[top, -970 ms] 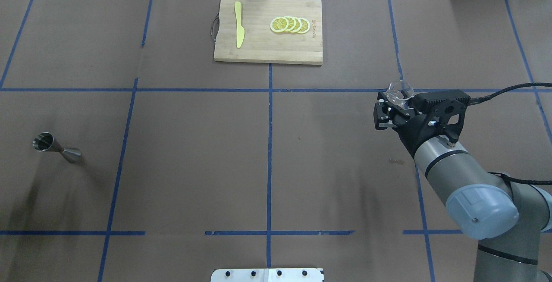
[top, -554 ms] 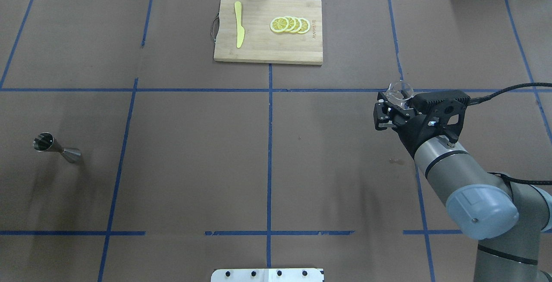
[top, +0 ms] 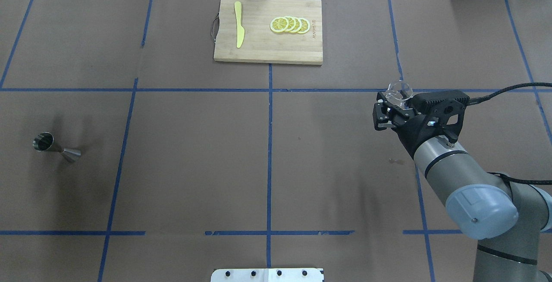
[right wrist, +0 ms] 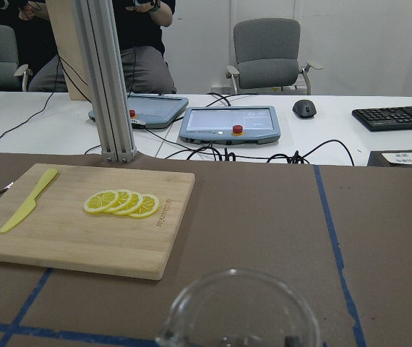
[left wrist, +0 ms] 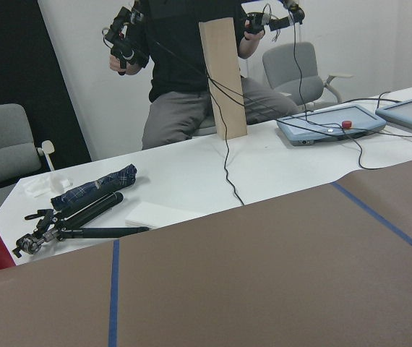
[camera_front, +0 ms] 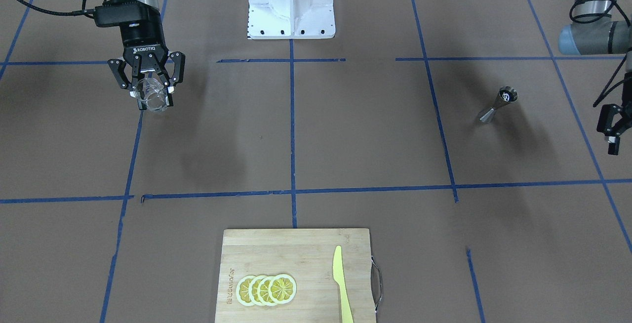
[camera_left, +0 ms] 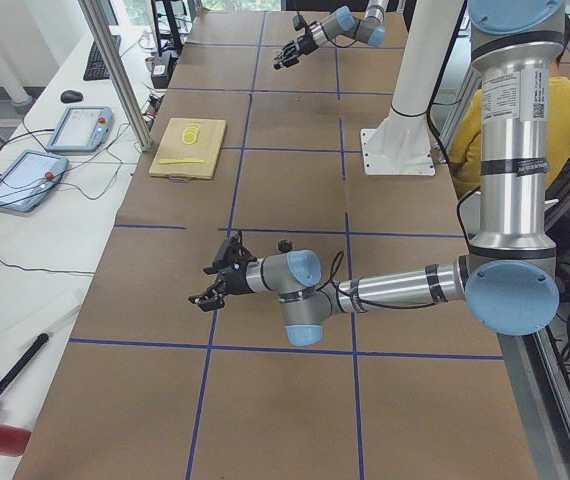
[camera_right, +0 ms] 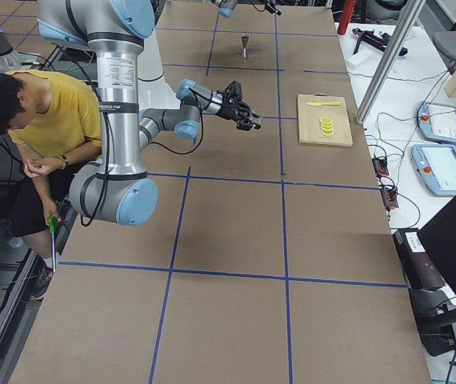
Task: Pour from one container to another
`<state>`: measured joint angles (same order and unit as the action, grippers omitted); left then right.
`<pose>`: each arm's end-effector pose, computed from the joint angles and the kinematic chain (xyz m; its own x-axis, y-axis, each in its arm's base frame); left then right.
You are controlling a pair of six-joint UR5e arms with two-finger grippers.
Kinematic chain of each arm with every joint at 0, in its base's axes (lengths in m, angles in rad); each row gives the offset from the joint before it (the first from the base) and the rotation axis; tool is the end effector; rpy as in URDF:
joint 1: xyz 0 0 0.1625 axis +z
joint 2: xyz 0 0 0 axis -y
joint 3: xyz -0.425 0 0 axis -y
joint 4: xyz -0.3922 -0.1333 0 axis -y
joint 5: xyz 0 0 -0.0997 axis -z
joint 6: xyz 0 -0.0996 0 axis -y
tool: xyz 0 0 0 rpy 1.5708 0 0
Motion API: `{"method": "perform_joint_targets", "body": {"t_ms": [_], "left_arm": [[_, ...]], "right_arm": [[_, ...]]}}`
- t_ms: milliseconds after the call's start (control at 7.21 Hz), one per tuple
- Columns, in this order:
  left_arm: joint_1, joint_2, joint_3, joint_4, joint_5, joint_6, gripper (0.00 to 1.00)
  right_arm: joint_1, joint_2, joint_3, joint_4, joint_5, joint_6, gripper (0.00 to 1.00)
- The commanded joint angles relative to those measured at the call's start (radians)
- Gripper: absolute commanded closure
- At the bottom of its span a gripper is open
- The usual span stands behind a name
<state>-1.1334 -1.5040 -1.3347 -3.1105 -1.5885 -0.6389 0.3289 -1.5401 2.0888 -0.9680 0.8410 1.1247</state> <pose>0.0811 -0.4840 0.6420 0.8042 0.1751 -0.5680 0.4244 0.5000 0.7549 -0.3671 -0.3363 0.3219 0.7001 -0.1008 0.7069 -0.5709 0.5156 0.6389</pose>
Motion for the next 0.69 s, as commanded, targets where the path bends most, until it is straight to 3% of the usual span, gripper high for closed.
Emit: {"method": "perform_joint_targets", "body": {"t_ms": [0, 139, 554], "left_arm": [[-0.116, -0.047, -0.038, 0.297, -0.239, 0.049, 0.0], [-0.152, -0.077, -0.087, 0.489, -0.346, 0.136, 0.0], [-0.297, -0.143, -0.126, 0.773, -0.696, 0.202, 0.0]], "right_arm": [[-0.001, 0.017, -0.01, 0.0, 0.001, 0.004, 1.0], [-0.001, 0.017, -0.05, 0.002, 0.001, 0.03, 1.0], [-0.001, 0.006, -0.125, 0.003, -0.046, 0.075, 0.97]]}}
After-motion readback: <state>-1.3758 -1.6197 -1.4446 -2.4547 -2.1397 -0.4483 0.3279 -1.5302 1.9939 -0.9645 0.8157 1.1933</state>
